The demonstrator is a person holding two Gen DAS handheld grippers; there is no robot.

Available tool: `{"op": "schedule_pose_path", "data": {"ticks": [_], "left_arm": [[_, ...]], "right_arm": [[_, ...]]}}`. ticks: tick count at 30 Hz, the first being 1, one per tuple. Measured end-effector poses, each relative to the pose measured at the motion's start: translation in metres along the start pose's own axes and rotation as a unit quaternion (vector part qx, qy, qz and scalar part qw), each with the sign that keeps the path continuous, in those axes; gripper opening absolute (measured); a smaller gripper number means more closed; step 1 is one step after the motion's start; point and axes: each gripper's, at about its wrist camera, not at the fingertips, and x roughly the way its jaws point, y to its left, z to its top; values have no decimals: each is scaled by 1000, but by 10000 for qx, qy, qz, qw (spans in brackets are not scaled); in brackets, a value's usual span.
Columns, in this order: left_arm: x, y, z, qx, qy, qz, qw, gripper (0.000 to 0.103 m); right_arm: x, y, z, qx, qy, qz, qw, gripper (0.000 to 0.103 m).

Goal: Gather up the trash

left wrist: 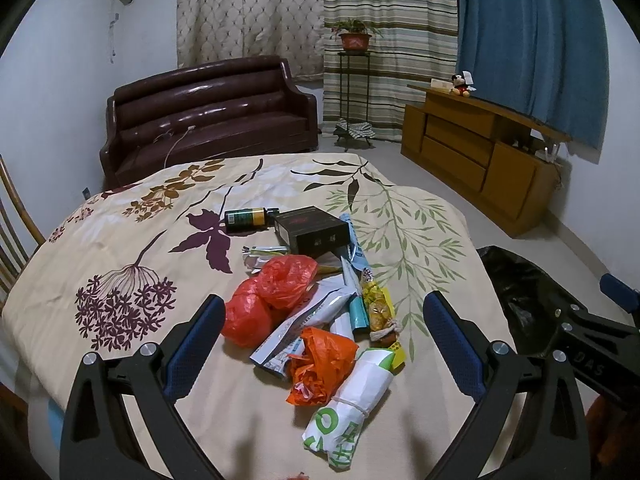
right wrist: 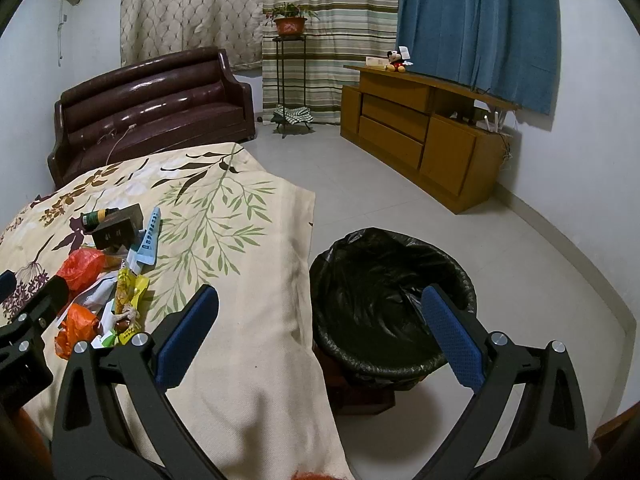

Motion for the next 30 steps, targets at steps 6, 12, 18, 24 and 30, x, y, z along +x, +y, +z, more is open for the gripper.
{"op": "schedule_pose_path", "data": {"ticks": [6,12,18,24,30], "left_arm": [[-1,0,0,2,-19,44,10000,96],[-1,0,0,-9,-5,33,10000,96],[-1,1,-3,1,25,-6,10000,96],[-1,1,-2,15,12,-13,10000,96],[-3,1,-1,21,-24,51,10000,96]], "right_arm": [[0,0,0,-1,0,3,10000,99],[0,0,0,-1,3,5,10000,99],[1,1,-1,-12,7,7,10000,99],[0,5,-2,-26,-3,2,10000,99],[0,8,-3,-37,-1,7,10000,99]]}}
